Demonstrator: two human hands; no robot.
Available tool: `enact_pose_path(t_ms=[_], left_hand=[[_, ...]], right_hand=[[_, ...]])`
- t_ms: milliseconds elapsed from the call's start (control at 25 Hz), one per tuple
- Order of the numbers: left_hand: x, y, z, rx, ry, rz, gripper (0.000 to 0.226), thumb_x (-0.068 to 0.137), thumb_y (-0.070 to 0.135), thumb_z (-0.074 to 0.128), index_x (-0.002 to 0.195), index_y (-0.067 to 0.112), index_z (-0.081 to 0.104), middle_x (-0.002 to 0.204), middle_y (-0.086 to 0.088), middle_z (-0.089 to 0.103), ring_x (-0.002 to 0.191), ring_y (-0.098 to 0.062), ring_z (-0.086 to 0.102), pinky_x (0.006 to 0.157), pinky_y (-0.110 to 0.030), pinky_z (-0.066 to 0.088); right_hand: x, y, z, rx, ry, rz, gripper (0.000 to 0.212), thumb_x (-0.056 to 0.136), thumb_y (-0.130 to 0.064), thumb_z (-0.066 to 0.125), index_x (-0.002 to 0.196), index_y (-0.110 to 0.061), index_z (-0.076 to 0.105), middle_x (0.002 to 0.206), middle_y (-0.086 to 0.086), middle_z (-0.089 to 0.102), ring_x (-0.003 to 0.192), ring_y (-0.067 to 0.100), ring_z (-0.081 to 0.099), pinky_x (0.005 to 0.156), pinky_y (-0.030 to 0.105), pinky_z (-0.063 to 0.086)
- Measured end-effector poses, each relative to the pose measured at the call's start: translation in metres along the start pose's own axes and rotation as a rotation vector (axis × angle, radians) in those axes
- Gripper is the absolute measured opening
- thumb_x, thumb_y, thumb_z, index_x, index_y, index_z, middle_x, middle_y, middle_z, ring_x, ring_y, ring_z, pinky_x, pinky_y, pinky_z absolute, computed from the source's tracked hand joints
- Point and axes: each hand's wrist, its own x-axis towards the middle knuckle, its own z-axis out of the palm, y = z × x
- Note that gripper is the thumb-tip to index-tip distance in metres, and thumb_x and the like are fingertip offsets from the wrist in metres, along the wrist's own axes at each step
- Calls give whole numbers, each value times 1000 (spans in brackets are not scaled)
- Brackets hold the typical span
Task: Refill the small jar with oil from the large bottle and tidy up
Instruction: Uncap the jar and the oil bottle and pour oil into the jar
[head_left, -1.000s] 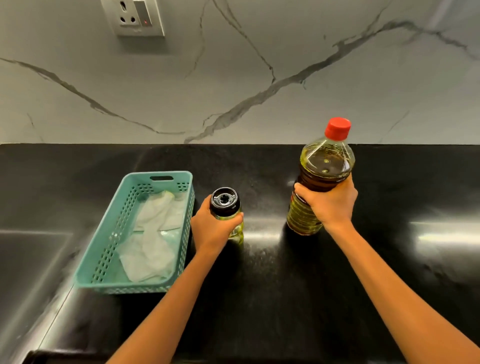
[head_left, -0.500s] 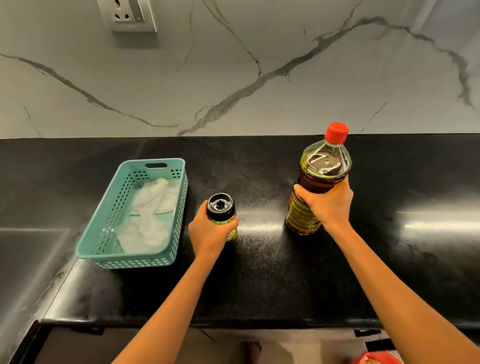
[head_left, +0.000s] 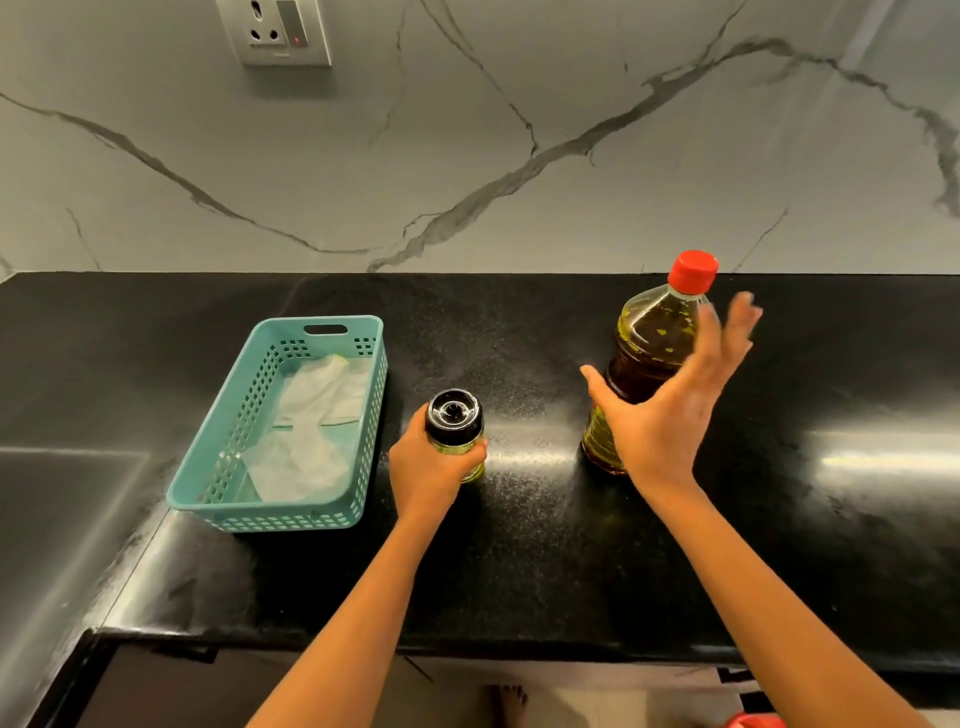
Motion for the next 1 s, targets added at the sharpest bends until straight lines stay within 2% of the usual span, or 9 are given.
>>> enact_pose_path(t_ms=[80,200,240,320,400,480,680,880,1000], left_hand=[[-1,-1,1,-16,-7,-8,58,58,22,85,109,20,60,101,5,65,91,-8,58,80,-18,42],[0,-3,-1,-5,9,-15,58,56,26,86,108,22,60,100,4,67,92,-10,61,82,-23,46],[0,-3,-1,2,8,-22,59,55,27,86,108,22,60,100,4,67,92,-11,61,83,-24,47],[1,-3,-1,2,-1,-46,60,57,25,85,111,24,59,101,5,66,93,-11,60,83,-25,47],[0,-5,-1,-10,-6,-62,59,58,23,84,112,25,60,101,4,67,93,-12,61,83,-27,48],[1,-5,0,-24,1,-73,59,57,22,84,111,24,61,101,2,68,93,-13,63,83,-30,50],[1,-5,0,-24,13,-69,57,58,22,84,110,22,62,101,2,68,92,-13,63,82,-31,51],[0,-6,0,-30,4,-95,58,59,22,84,111,25,60,101,4,68,93,-13,62,81,-28,49],[0,-4,-1,-37,6,-96,54,59,25,85,108,25,61,99,5,67,91,-12,61,76,-24,45]], right_hand=[[-3,-18,8,-21,-13,-246,54,80,-24,69,125,-9,44,144,16,28,138,34,21,117,42,8],[-13,-43,32,126,-284,-356,24,80,-7,68,104,-3,66,117,14,61,116,30,53,104,45,39],[-15,-48,40,140,-405,-351,22,79,-4,68,100,-2,68,108,14,65,106,30,59,93,47,47],[-16,-56,54,109,-658,-338,22,79,-4,65,100,-1,70,99,14,69,95,32,60,79,48,52],[-13,-59,65,15,-896,-332,24,88,-7,58,109,-6,68,103,12,67,98,30,54,82,44,48],[-9,-62,75,-109,-1034,-385,26,93,-10,51,115,-11,65,107,9,64,100,26,49,81,40,46],[-3,-74,89,-226,-1154,-469,21,88,0,51,98,-7,67,88,7,52,87,27,53,65,35,43],[-1,-77,90,-218,-1150,-450,26,87,4,51,109,-3,64,106,12,57,97,27,54,77,31,46],[3,-76,83,6,-1019,-281,24,85,6,52,102,-2,67,101,13,62,95,25,58,76,27,44]])
